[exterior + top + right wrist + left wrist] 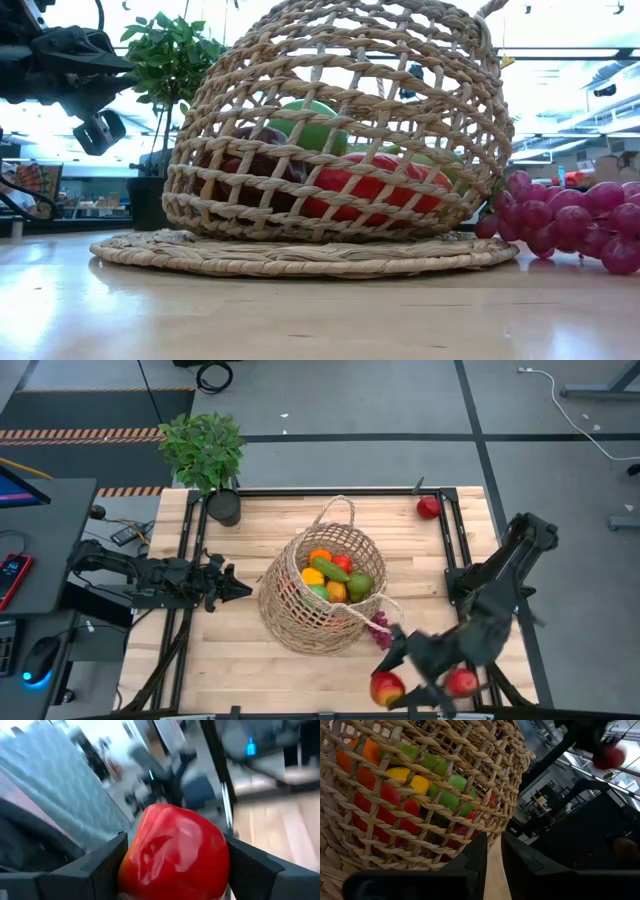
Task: Build produce basket
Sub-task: Put the red apple into the brown basket
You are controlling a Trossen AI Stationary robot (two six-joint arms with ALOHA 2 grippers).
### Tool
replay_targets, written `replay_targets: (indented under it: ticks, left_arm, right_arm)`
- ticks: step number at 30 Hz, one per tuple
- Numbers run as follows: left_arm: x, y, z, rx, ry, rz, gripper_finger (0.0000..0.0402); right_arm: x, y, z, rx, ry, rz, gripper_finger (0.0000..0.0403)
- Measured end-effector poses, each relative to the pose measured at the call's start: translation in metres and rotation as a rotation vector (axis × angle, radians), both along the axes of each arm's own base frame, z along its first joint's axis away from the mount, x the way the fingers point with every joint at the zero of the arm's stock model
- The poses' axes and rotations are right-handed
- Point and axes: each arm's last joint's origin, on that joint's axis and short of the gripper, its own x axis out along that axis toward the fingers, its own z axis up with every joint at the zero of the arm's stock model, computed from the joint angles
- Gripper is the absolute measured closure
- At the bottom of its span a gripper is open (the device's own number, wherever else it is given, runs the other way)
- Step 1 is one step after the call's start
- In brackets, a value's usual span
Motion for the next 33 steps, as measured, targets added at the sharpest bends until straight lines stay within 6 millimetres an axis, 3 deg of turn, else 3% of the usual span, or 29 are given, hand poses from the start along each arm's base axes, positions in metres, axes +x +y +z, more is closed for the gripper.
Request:
replay_targets:
  ticks: [8,13,20,23,29,33]
  left_arm:
    - [0.000,0.000,0.000,0.001,0.000,-0.001,0.0343]
    - [0.000,0.000,0.000,0.000,0.000,0.000,0.0339]
    - [0.000,0.000,0.000,0.000,0.000,0.000,0.0344]
    - [0.000,0.000,0.000,0.001,0.000,0.000,0.0342]
    - [0.000,0.000,0.000,0.000,0.001,0.000,0.0339]
    - [0.000,0.000,0.000,0.000,0.000,0.000,0.0344]
  right_arm:
    - [-0.026,-0.035,0.058,0.119,-0.290,-0.053,0.0106]
    - [-0.032,-0.051,0.069,0.140,-0.328,-0.078,0.0106]
    - [-0.031,-0.053,0.069,0.069,-0.359,-0.096,0.0106]
    - [-0.030,-0.054,0.068,-0.102,-0.429,-0.160,0.0106]
    - [-0.028,-0.060,0.068,-0.746,-0.590,-0.308,0.0106]
    - [-0.023,-0.070,0.066,-1.114,-0.519,-0.478,0.0105]
